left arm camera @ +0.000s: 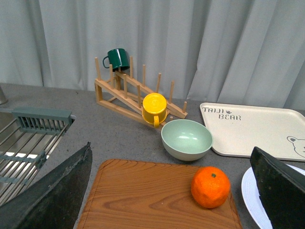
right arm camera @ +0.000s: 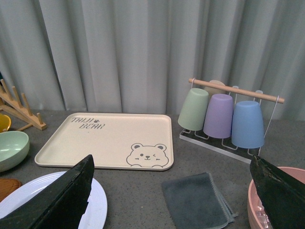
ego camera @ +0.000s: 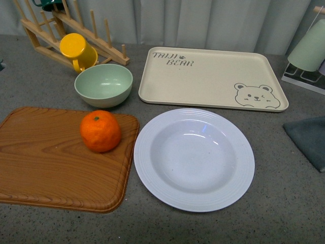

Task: Place orange and plate with both arms

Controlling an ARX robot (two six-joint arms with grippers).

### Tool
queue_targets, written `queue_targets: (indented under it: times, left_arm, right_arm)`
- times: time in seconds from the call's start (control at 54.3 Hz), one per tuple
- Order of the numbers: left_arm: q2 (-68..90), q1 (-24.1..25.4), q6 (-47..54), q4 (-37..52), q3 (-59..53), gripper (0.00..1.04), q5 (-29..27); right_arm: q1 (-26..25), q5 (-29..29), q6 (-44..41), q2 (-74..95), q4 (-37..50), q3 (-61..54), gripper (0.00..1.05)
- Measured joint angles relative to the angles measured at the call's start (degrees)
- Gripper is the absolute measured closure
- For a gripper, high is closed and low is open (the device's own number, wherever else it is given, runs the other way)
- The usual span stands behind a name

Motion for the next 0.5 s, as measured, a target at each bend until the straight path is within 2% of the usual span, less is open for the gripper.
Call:
queue_targets:
  times: [0.497]
  left_arm:
    - [0.0,0.0,0.0,0.0,0.0,0.06,0.0]
  right_arm:
    - [0.0,0.0,0.0,0.0,0.0,0.0,0.09]
